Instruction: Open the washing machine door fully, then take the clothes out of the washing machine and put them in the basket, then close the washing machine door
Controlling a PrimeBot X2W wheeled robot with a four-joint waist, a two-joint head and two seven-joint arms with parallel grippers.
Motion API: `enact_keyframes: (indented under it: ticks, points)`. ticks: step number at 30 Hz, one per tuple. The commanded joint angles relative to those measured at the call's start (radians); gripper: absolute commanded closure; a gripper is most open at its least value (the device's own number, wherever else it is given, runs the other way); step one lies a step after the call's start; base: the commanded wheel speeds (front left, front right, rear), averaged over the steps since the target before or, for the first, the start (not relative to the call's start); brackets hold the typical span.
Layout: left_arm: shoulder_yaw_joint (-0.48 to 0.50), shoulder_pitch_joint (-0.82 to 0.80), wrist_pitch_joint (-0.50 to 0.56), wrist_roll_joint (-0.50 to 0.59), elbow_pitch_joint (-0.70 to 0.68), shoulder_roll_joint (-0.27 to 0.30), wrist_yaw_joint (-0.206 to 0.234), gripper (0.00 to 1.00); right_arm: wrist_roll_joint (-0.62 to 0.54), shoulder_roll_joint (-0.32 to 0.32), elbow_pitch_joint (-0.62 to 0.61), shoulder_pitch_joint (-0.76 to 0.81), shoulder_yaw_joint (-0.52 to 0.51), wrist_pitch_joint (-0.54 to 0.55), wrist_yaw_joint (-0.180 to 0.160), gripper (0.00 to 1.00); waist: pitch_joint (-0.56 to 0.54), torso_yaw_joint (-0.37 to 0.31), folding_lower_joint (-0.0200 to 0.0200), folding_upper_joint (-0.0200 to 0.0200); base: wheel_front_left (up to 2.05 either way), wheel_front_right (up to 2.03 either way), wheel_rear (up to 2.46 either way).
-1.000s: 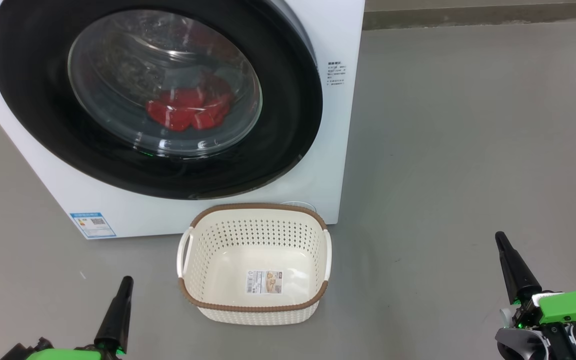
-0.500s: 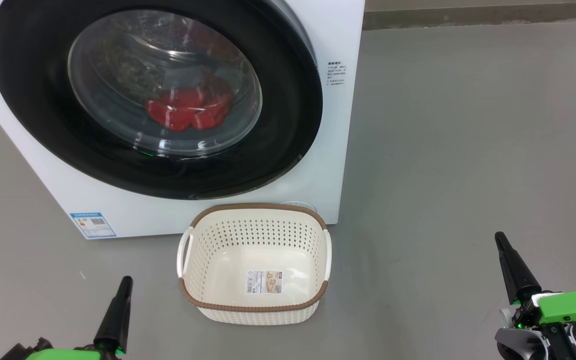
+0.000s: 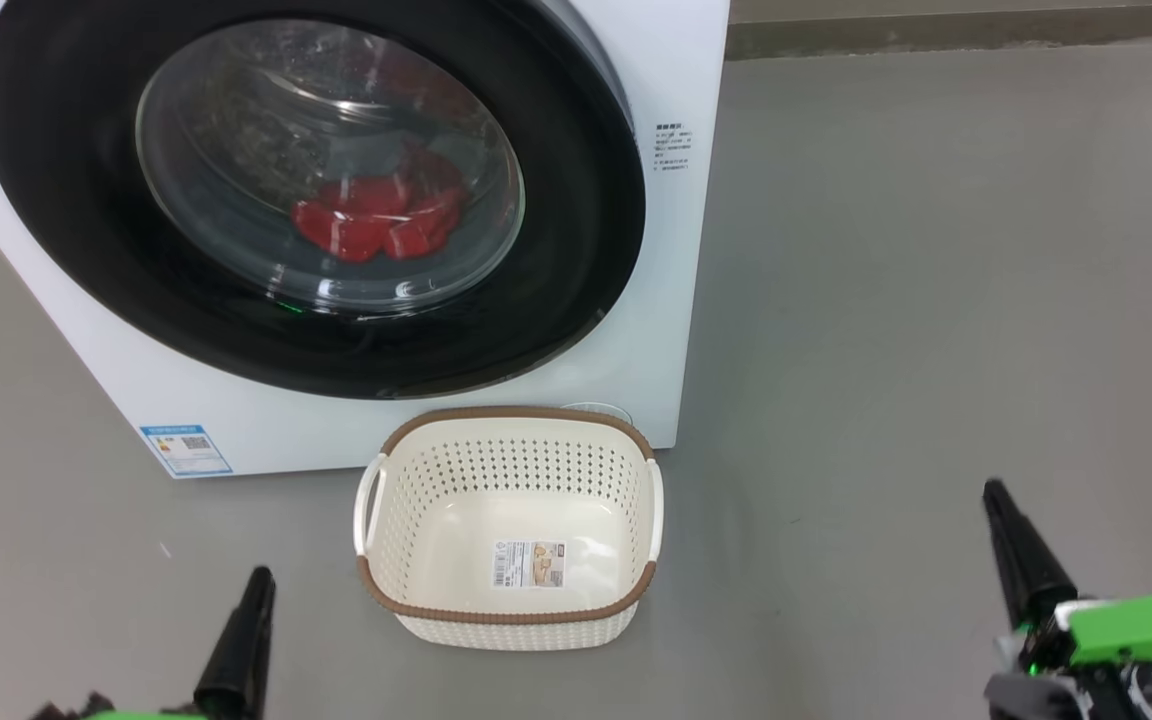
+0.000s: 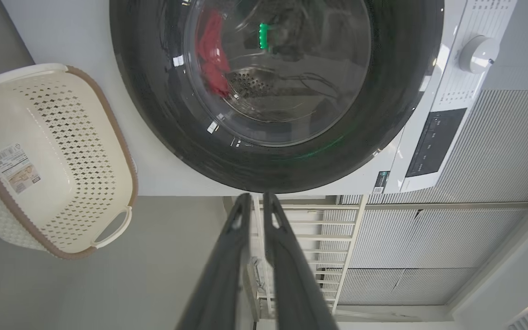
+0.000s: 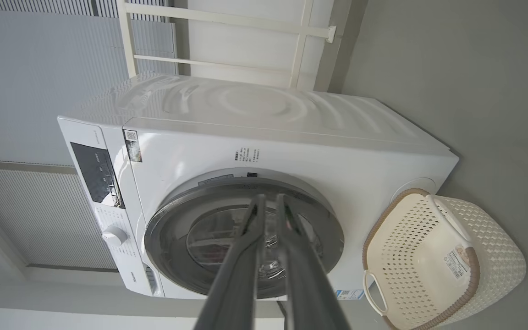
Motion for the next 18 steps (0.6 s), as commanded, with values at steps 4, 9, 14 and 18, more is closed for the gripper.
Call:
enact_keyframes:
  ticks: [4, 9, 14, 18]
  points:
    - [-0.005, 0.024, 0.0, 0.0, 0.036, -0.01, 0.0, 0.0, 0.0, 0.015, 0.039, 0.028, 0.003, 0.0, 0.0, 0.0, 0.0, 0.0, 0.0, -0.0001, 0.0, 0.0, 0.0]
    - [-0.017, 0.027, -0.008, 0.0, 0.058, -0.015, 0.0, 0.0, 0.002, 0.024, 0.062, 0.032, 0.019, -0.011, 0.0, 0.0, 0.0, 0.0, 0.0011, -0.0001, 0.0, 0.0, 0.0]
    - [-0.03, 0.013, -0.02, 0.003, 0.061, -0.014, 0.0, 0.0, 0.0, 0.023, 0.066, 0.016, 0.039, -0.025, 0.0, 0.0, -0.002, 0.0, 0.0009, -0.0001, 0.0, 0.0, 0.0]
    - [-0.042, 0.001, -0.034, 0.014, 0.062, -0.011, 0.0, 0.0, -0.008, 0.022, 0.068, 0.003, 0.054, -0.037, 0.0, 0.0, -0.001, 0.0, 0.0001, -0.0001, 0.0, 0.0, 0.0]
